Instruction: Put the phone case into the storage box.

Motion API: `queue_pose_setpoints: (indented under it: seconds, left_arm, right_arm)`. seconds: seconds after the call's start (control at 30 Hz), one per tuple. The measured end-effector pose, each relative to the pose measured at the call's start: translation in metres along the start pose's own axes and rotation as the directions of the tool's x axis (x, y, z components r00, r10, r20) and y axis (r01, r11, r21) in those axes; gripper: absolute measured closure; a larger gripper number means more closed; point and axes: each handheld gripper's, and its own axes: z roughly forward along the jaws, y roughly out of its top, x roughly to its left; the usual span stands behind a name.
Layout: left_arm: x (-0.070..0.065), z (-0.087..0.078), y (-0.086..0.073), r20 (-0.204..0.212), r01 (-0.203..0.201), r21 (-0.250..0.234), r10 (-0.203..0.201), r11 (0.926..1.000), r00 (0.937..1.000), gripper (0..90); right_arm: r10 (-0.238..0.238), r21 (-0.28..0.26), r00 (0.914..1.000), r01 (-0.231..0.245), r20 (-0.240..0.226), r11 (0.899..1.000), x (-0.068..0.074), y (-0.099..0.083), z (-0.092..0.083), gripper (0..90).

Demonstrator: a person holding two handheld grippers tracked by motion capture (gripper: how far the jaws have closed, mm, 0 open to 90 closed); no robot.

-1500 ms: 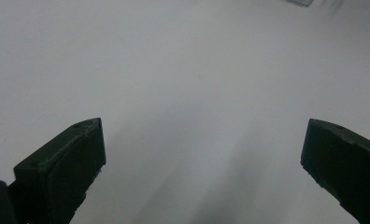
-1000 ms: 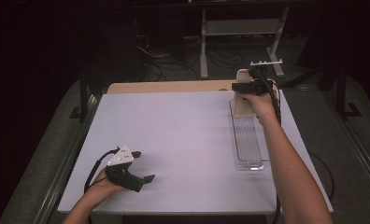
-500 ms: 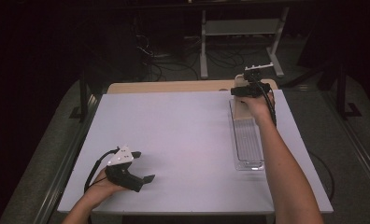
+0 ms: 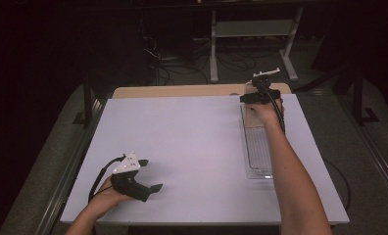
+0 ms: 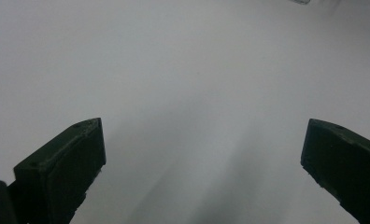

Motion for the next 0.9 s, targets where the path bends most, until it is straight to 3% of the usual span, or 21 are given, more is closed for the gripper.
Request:
queue_pose_setpoints:
  seconds: [0.9]
  left_arm:
    - [0.000,0.001,-0.001,0.009,0.001,0.003,-0.001,1.0000,1.0000,0.0]
  right_arm:
    - [0.033,-0.013,0.9980,-0.034,-0.055,0.999,-0.011,0.000,0.011,8.3]
